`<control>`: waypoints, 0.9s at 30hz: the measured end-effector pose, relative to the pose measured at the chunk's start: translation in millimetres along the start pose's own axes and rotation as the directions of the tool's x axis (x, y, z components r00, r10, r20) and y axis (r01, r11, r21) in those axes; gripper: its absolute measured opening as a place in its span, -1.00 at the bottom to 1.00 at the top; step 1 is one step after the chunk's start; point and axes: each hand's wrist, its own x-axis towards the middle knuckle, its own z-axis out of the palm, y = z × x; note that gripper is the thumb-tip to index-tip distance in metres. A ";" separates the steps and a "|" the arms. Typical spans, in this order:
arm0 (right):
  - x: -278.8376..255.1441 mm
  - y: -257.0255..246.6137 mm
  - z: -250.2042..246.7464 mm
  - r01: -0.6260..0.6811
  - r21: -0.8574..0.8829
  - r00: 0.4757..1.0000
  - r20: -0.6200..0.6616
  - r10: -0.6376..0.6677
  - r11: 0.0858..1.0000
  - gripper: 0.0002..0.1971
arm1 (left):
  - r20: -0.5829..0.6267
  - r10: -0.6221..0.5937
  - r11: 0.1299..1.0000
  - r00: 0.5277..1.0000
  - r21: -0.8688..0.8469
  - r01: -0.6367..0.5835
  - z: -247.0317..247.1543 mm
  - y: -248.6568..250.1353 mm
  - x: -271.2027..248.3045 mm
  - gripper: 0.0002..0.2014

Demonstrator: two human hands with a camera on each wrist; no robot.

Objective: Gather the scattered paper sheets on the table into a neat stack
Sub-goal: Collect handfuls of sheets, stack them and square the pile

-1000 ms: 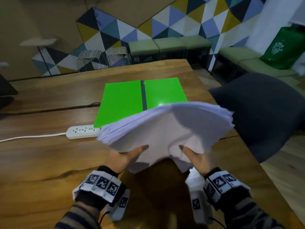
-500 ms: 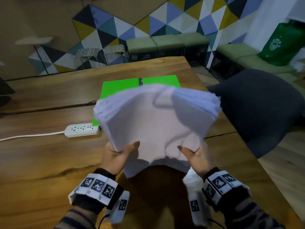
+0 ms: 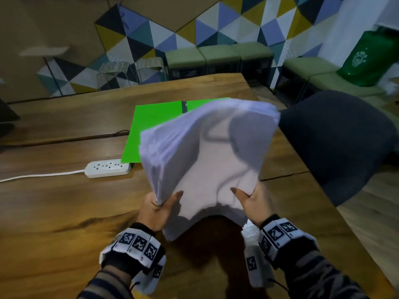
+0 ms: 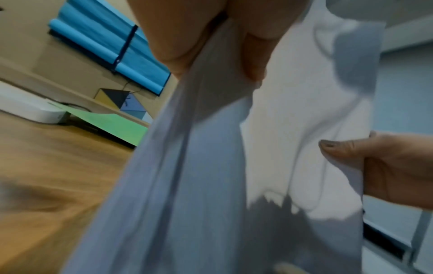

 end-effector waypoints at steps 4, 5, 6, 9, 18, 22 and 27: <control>4.7 -6.9 -5.0 0.097 0.051 0.985 -0.146 -0.089 0.994 -0.37 | -0.020 0.026 0.974 0.999 -0.224 -0.030 -1.6 12.2 1.6 -0.72; 4.9 -3.0 -7.8 0.092 0.081 0.974 -0.214 -0.073 0.992 -0.20 | -0.021 0.028 0.957 0.999 -0.288 -0.033 -2.0 14.0 1.6 -0.73; 2.7 1.0 -11.5 0.043 0.109 0.963 -0.269 -0.012 0.993 -0.05 | -0.020 0.012 0.933 1.000 -0.359 -0.018 -1.8 13.9 1.5 -0.62; -10.2 9.1 -10.5 -0.136 0.539 0.971 -0.096 0.221 0.831 0.13 | 0.032 -0.194 0.791 0.981 -0.586 0.176 2.5 10.4 4.2 -0.08; 8.3 -9.0 -28.3 -0.118 0.797 0.980 0.190 -0.059 0.593 -0.54 | 0.147 -0.283 0.706 0.948 -0.637 0.310 -9.3 16.6 5.7 -0.38; 18.9 1.2 -56.5 -0.057 0.752 0.973 0.190 -0.133 0.657 -0.73 | 0.216 -0.123 0.494 0.969 -0.833 0.248 -82.2 17.0 25.9 -0.70; 27.7 -1.2 -76.8 -0.082 0.600 0.957 0.271 -0.106 0.796 -0.71 | 0.517 0.030 0.871 0.855 -0.433 0.232 -118.2 34.3 44.1 -0.38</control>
